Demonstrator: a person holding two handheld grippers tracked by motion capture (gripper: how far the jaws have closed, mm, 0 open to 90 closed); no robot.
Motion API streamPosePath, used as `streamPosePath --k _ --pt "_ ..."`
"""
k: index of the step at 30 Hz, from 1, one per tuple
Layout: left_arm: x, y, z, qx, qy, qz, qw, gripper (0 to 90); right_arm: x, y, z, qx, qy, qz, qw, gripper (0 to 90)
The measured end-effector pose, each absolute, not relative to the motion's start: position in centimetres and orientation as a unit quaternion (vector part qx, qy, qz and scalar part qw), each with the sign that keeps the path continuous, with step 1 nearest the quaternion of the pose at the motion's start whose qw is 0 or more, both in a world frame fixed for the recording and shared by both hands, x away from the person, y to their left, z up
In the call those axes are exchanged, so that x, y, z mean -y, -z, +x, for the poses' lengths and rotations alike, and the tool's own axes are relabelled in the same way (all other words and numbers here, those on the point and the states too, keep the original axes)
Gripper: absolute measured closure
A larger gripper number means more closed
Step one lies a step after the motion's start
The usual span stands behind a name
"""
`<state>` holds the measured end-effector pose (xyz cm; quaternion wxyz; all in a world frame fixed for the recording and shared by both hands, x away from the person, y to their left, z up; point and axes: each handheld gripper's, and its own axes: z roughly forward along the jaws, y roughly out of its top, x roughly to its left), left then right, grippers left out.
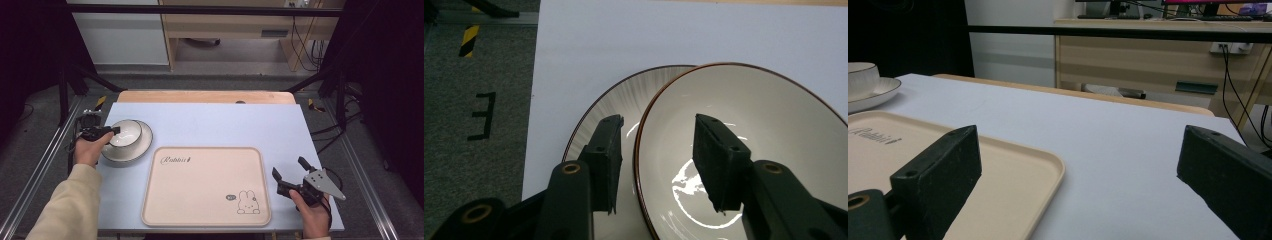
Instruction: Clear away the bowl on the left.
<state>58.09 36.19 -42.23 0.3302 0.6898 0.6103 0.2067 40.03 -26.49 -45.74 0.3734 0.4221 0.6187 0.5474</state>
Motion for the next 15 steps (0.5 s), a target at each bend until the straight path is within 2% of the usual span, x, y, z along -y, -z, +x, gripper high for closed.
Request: streamPosePath --k 10,15 --pt "-36.32 43.01 57.98 -0.614 -0.200 0.691 0.326 64.6 26.38 45.75 40.03 -0.621 -0.546 0.423 0.370 4.0" --pt "-36.59 42.95 58.07 -0.621 -0.194 0.684 0.330 74.3 26.38 45.79 40.05 -0.621 -0.546 0.422 0.371 4.0"
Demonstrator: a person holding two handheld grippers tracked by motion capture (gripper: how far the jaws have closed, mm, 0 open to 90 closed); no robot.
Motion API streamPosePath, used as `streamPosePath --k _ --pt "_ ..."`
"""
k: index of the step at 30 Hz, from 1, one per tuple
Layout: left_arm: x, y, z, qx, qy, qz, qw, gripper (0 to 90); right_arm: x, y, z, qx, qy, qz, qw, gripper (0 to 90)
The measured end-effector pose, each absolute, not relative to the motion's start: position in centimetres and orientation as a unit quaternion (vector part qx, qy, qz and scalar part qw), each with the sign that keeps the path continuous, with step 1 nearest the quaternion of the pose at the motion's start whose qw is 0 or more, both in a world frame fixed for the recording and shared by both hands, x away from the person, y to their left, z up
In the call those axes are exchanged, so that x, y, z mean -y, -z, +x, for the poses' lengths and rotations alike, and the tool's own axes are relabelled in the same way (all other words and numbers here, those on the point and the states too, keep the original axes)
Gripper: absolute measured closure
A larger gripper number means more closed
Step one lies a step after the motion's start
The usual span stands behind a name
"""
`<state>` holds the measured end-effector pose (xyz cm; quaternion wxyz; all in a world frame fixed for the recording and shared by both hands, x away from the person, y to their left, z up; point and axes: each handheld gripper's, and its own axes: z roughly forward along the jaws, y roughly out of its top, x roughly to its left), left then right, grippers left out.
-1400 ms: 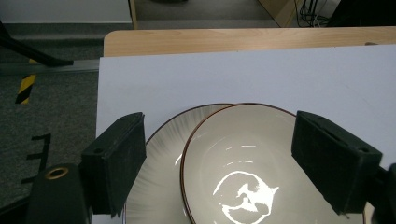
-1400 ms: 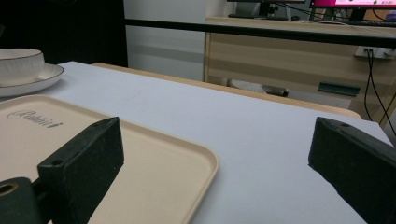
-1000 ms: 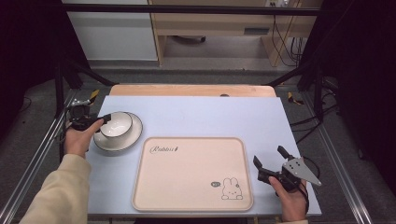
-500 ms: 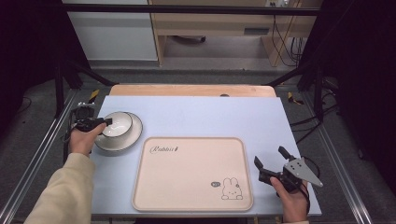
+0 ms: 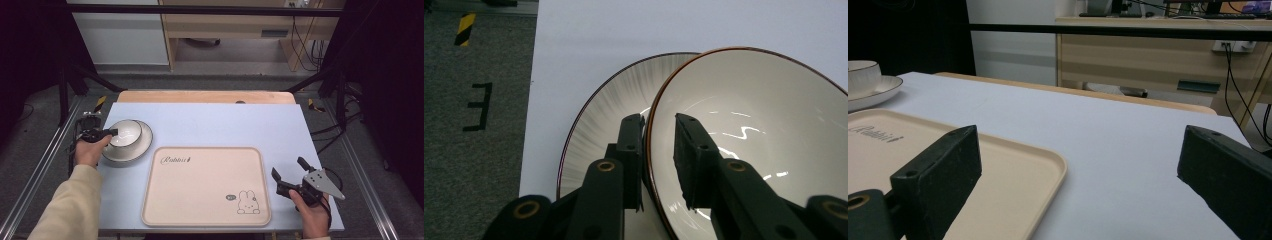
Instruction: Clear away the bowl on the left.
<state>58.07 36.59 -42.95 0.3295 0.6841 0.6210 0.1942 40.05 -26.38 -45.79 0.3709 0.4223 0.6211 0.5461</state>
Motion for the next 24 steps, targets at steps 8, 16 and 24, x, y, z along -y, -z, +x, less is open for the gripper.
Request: streamPosePath --k 8,16,24 --pt "-37.0 43.7 58.2 -0.626 -0.184 0.688 0.318 79.6 26.2 45.9 40.1 -0.626 -0.545 0.421 0.367 4.0" --pt "-37.4 43.3 57.7 -0.640 -0.178 0.672 0.327 83.1 26.1 45.8 40.0 -0.627 -0.544 0.421 0.366 4.0" --pt "-37.2 42.5 57.3 -0.634 -0.189 0.672 0.333 82.5 26.0 45.9 40.1 -0.627 -0.546 0.416 0.368 4.0"
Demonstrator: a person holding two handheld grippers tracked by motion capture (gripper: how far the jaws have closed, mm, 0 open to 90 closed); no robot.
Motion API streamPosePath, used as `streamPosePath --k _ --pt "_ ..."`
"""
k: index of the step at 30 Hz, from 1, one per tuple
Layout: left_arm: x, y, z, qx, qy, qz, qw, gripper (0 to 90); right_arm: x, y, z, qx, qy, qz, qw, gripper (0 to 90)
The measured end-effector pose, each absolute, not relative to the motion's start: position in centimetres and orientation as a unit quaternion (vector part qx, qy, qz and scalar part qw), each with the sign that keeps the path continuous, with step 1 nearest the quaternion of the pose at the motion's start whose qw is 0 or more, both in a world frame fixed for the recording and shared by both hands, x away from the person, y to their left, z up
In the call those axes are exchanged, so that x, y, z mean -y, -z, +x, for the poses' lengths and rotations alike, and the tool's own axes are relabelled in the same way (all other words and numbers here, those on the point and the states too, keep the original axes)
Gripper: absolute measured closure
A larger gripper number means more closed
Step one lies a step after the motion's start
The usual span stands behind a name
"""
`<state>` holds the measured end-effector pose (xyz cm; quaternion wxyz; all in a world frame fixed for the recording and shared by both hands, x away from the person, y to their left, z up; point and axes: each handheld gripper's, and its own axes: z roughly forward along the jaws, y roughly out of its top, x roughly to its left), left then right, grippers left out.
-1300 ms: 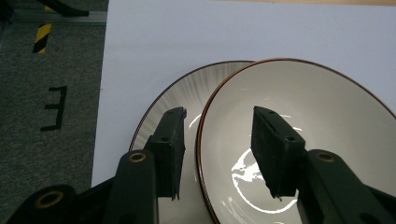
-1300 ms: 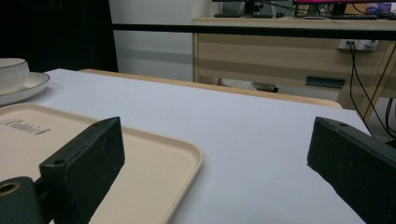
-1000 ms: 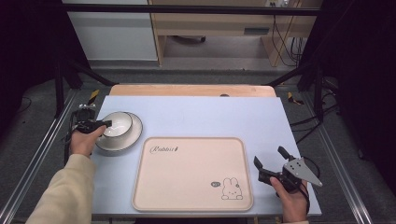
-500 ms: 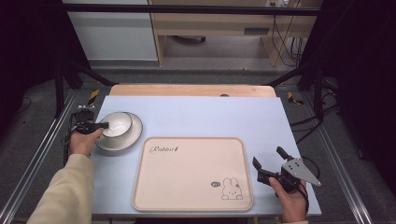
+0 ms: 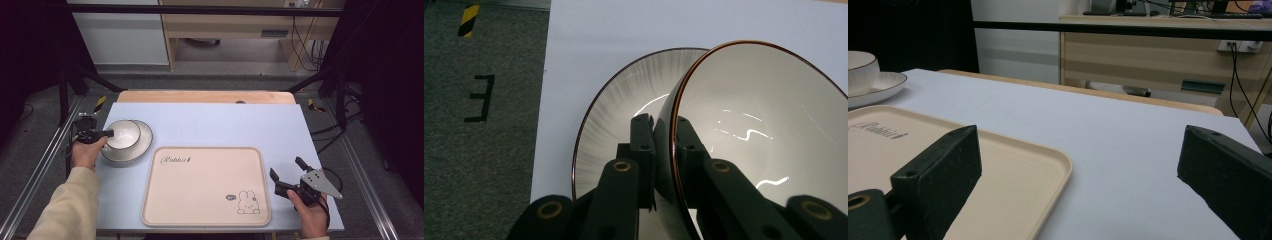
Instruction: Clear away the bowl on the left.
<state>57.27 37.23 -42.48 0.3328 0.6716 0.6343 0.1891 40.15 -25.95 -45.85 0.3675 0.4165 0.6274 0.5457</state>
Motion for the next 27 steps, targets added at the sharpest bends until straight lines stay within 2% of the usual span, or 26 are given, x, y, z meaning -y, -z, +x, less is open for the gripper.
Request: streamPosePath --k 27 --pt "-34.4 39.2 55.9 -0.584 -0.198 0.703 0.356 82.3 25.9 45.8 40.2 -0.631 -0.546 0.406 0.371 4.0"
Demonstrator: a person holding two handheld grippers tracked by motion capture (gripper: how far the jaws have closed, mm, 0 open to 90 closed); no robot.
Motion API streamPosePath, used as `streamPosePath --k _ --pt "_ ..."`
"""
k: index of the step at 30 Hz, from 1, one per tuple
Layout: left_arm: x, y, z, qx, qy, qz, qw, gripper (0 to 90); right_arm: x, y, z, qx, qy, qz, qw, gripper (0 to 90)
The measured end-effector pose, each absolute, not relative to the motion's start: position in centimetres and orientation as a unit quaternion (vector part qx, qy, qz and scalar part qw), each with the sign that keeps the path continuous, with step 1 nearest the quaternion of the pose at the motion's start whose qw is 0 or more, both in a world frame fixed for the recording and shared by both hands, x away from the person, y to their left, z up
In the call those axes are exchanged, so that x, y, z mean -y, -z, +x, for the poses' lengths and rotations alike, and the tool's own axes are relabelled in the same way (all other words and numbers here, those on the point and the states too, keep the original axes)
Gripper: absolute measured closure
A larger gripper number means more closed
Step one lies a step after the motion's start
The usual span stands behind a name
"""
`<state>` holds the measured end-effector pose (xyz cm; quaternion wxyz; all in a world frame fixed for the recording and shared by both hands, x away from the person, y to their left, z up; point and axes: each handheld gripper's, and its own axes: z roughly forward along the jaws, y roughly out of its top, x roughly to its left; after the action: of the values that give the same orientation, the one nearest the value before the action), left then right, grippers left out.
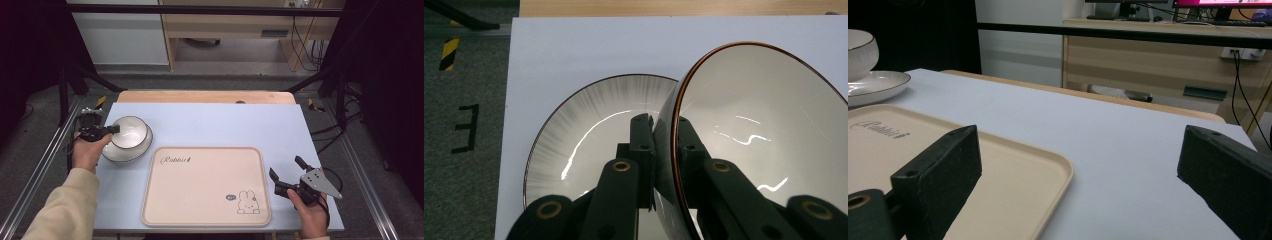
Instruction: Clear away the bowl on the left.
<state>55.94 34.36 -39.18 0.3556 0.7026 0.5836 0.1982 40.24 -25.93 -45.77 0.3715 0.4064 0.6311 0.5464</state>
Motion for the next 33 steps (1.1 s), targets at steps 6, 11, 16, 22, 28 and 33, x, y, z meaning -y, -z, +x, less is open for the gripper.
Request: streamPosePath --k 6,11,16,22,28,33 --pt "-34.0 39.1 55.9 -0.579 -0.195 0.704 0.363 82.3 25.9 45.9 40.4 -0.632 -0.545 0.407 0.372 4.1" --pt "-33.8 38.7 55.7 -0.576 -0.193 0.705 0.366 82.3 25.8 45.9 40.3 -0.634 -0.545 0.405 0.372 4.0" --pt "-33.1 38.2 55.5 -0.567 -0.190 0.710 0.373 82.3 25.7 46.0 40.4 -0.633 -0.545 0.406 0.370 3.3" --pt "-31.9 37.8 55.6 -0.555 -0.183 0.717 0.378 82.3 25.7 46.0 40.4 -0.635 -0.545 0.403 0.369 3.1" --pt "-30.3 37.4 55.3 -0.541 -0.177 0.726 0.386 82.2 25.8 45.9 40.4 -0.632 -0.550 0.404 0.367 2.9" --pt "-28.4 37.1 55.1 -0.521 -0.167 0.738 0.394 82.2 25.8 45.9 40.5 -0.633 -0.549 0.405 0.365 2.9"
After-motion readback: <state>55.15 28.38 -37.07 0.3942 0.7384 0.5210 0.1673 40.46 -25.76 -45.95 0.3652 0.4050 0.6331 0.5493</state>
